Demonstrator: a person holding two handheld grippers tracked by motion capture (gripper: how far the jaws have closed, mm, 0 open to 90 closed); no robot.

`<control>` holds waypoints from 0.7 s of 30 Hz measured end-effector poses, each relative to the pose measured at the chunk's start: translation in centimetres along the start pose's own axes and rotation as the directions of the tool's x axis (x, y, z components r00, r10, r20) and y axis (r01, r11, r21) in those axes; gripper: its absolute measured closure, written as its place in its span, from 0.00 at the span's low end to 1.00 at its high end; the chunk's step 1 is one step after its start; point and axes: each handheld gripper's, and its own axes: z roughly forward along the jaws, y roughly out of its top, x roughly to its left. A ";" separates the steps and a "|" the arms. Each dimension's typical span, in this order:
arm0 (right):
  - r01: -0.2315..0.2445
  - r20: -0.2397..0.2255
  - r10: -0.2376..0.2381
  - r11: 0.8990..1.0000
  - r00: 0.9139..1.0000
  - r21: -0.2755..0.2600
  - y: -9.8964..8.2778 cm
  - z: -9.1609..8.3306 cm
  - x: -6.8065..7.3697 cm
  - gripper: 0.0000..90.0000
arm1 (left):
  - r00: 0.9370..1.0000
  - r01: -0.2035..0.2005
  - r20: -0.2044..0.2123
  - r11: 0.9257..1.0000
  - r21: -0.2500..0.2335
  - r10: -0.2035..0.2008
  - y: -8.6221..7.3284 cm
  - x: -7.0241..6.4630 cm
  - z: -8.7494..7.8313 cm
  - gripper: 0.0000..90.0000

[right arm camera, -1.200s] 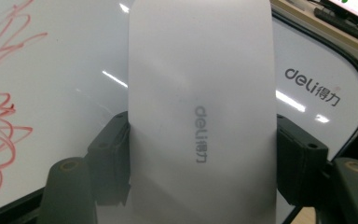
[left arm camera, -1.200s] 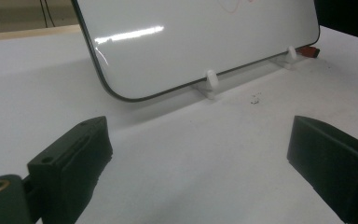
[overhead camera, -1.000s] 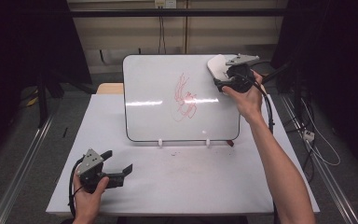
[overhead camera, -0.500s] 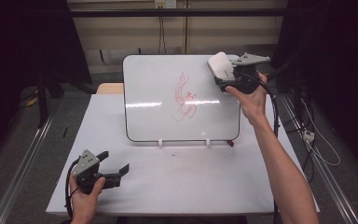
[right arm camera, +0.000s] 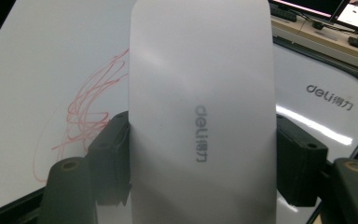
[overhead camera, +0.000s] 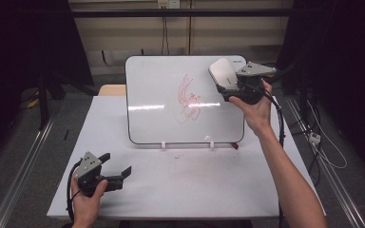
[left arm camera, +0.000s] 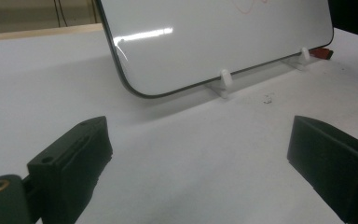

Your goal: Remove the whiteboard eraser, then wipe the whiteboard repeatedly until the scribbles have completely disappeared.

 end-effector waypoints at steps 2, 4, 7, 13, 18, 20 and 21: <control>0.002 -0.009 -0.002 1.000 1.000 0.005 -0.2 0.1 0.4 0.34 | 1.000 0.002 0.002 1.000 -0.001 -0.002 0.0 -0.1 -0.1 0.06; 0.006 -0.017 -0.006 1.000 1.000 0.004 -0.4 0.2 0.7 0.34 | 1.000 -0.004 -0.004 1.000 -0.001 0.004 0.1 -0.1 0.0 0.06; 0.010 -0.025 -0.010 1.000 1.000 0.003 -0.6 0.3 1.2 0.34 | 1.000 0.004 -0.002 1.000 0.002 -0.004 0.1 -0.1 0.1 0.06; 0.026 -0.024 -0.026 1.000 0.999 -0.003 -0.6 0.5 1.9 0.35 | 1.000 0.001 -0.003 1.000 0.005 -0.001 0.0 0.1 0.1 0.06; 0.048 -0.035 -0.048 0.999 0.998 -0.007 -0.5 0.7 2.6 0.35 | 1.000 0.017 -0.004 1.000 0.005 -0.017 -0.1 0.3 0.2 0.06; 0.057 -0.039 -0.057 0.998 0.998 -0.006 -0.4 0.8 2.9 0.35 | 1.000 0.013 -0.003 1.000 0.006 -0.013 -0.1 0.3 0.1 0.07; 0.060 -0.044 -0.060 0.998 0.997 -0.005 -0.5 0.9 3.0 0.35 | 1.000 0.014 -0.003 1.000 0.005 -0.014 -0.1 0.2 0.1 0.06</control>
